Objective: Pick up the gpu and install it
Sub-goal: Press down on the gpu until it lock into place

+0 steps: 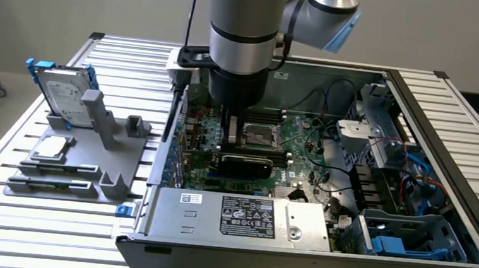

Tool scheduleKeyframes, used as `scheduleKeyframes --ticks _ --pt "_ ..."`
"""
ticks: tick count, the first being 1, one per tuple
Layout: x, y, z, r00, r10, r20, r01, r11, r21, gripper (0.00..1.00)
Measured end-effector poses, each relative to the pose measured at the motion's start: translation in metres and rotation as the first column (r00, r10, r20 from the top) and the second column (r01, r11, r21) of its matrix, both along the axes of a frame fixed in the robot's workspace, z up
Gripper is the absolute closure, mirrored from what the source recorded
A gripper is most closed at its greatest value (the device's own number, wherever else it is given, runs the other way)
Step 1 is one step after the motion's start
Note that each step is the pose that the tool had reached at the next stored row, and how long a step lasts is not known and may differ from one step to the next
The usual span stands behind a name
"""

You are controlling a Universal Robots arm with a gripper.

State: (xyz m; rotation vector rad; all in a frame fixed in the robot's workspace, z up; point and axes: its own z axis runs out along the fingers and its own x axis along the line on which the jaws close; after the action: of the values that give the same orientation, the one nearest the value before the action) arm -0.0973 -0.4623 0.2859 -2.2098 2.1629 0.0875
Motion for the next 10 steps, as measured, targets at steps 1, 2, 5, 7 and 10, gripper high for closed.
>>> scheduleKeyframes --ticks 1,2,5,7,10 --pt "0.0 0.0004 -0.0016 1.0 0.001 0.0004 -0.001 1.0 -0.0003 0.89" --pt "0.0 0.0005 -0.0031 1.0 0.001 0.0006 -0.001 1.0 -0.0002 0.89" --pt "-0.001 0.0011 -0.0081 1.0 0.004 0.0011 -0.004 1.0 -0.0003 0.89" --pt "-0.002 0.0014 -0.0106 1.0 0.006 0.0012 -0.006 1.0 -0.0003 0.89" --pt "-0.002 0.0016 -0.0129 1.0 0.008 0.0011 -0.008 1.0 -0.001 0.89"
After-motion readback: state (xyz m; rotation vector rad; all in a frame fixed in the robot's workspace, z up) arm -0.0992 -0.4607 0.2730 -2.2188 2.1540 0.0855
